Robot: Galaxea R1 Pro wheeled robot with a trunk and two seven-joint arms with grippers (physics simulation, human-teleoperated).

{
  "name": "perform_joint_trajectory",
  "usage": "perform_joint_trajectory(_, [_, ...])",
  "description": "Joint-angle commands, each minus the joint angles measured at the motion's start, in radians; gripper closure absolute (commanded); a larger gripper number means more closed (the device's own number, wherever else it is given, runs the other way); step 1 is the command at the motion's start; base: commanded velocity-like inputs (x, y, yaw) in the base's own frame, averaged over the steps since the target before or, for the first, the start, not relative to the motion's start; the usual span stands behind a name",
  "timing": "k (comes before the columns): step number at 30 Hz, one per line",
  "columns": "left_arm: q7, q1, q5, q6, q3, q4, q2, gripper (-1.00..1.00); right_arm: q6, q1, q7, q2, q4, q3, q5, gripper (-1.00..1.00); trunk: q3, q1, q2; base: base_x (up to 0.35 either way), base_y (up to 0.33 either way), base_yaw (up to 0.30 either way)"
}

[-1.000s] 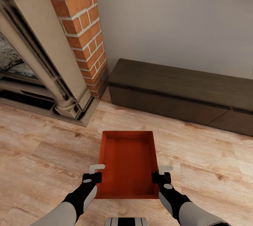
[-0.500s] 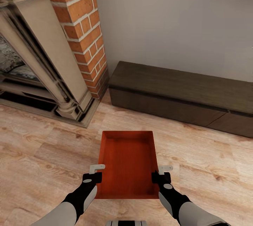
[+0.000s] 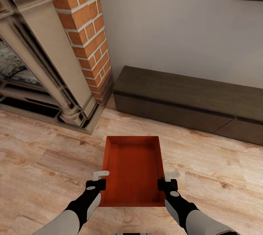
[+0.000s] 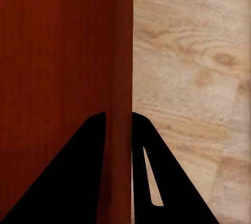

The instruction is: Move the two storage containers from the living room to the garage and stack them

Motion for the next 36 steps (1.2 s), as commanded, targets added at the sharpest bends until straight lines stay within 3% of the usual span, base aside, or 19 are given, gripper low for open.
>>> perform_joint_trajectory(1, [0.01, 0.0, 0.005, 0.006, -0.005, -0.002, 0.001, 1.0, -0.006, -0.001, -0.005, -0.001, 0.001, -0.001, -0.012, 1.0, 0.003, -0.004, 0.007, 0.0, 0.0, 0.0])
perform_joint_trajectory(36, [0.001, 0.0, 0.009, 0.005, -0.004, 0.006, -0.002, 1.0, -0.006, -0.001, -0.005, 0.0, 0.001, -0.001, -0.012, 1.0, 0.112, -0.138, 0.252, 0.0, 0.0, 0.0])
